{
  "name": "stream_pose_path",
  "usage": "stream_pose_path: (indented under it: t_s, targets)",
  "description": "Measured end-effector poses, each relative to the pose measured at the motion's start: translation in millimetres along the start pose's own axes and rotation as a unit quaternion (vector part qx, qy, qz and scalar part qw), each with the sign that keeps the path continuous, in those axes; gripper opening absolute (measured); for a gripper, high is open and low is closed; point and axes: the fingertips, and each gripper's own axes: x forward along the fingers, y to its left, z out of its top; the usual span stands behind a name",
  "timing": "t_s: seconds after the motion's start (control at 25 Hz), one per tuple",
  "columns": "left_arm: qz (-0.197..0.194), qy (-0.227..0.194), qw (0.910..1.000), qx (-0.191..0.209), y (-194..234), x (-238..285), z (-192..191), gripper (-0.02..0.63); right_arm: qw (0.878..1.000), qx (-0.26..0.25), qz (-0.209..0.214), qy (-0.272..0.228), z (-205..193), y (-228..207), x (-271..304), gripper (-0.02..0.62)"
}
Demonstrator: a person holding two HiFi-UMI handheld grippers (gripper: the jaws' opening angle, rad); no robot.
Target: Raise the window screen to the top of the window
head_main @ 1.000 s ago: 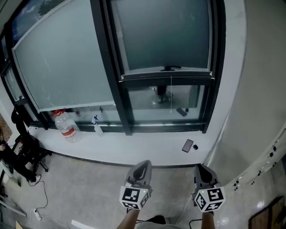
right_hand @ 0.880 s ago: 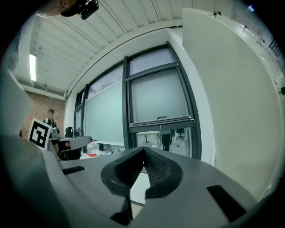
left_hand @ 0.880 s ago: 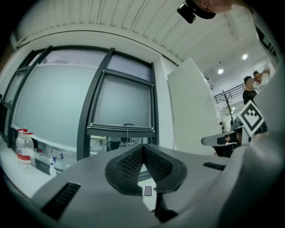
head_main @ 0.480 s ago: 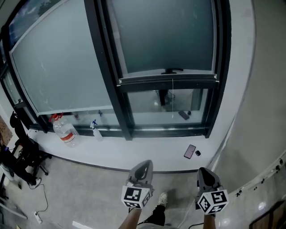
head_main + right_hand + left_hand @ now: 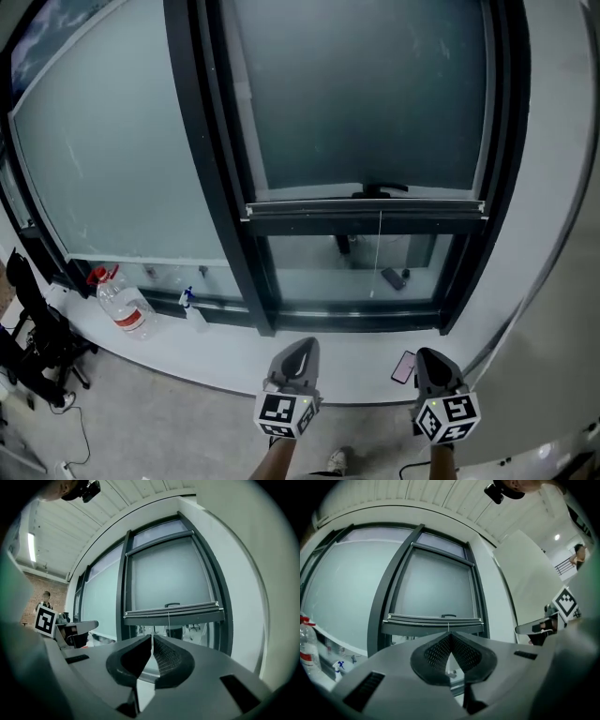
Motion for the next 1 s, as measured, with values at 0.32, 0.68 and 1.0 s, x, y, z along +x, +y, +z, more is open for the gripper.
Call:
stream_pose_path:
  t_s: [0.32,0.68,1.0]
  targets:
    - [-0.024,0.005,0.9997,-0.005,31,76,-5,0.003,1.000,0.013,-0.010,-0.010,21,-18,87,0.005]
    - [-0.007,0.019,0.9997,-0.014,57,150,-17,0.003,1.000,-0.008,0.007,-0.016,35,-53,164,0.005]
    - [-0.003,0.029,0.9993,0.024,66,244,-16,0.002,0.999,-0.016,0.026,-0.030,52,-109,226,0.005]
